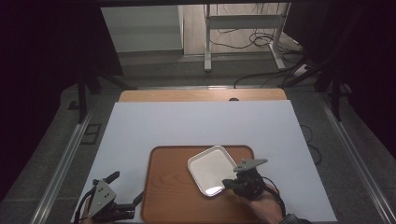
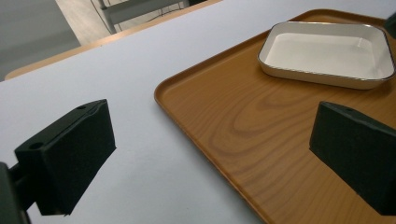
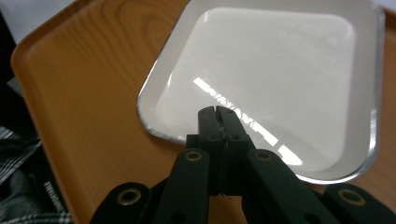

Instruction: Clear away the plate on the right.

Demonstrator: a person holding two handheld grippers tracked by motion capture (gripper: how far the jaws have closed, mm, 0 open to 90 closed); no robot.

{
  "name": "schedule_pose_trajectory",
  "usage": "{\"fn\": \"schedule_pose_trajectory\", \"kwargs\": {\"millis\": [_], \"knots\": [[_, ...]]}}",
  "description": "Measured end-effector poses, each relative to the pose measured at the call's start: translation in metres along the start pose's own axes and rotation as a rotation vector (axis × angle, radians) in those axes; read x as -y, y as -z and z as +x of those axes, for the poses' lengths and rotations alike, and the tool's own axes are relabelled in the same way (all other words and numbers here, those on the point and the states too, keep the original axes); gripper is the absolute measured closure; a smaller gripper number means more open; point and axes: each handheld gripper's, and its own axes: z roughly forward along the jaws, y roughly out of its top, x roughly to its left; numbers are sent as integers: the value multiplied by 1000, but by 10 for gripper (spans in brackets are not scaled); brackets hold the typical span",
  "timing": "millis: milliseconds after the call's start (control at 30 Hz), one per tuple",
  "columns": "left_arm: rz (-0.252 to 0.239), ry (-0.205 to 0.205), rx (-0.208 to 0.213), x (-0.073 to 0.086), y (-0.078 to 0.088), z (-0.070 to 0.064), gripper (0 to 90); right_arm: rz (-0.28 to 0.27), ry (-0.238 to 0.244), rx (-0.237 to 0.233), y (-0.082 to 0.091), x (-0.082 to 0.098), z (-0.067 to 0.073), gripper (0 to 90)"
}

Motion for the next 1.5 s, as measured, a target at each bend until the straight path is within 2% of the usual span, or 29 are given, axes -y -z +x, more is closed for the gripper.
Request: {"fn": "schedule_pose_trajectory", "kwargs": {"millis": [167, 267, 400, 600, 867, 1033, 1500], "knots": [[-1, 3, -2, 0, 0, 0, 0, 48, 3, -26, -3, 9, 6, 899], [0, -1, -3, 0, 0, 0, 0, 89, 18, -24, -8, 12, 7, 899], [2, -2, -1, 0, 0, 0, 0, 113, 27, -31, -15, 12, 8, 899], [3, -6, -1, 0, -1, -1, 0, 111, 30, -45, -22, 9, 9, 899], [5, -7, -2, 0, -1, -1, 0, 126, 77, -51, -37, 1, 16, 898], [4, -8, -1, 0, -1, -1, 0, 122, 89, -57, -44, -5, 18, 898], [3, -9, -4, 0, -1, -1, 0, 108, 100, -61, -56, -14, 19, 897]]}}
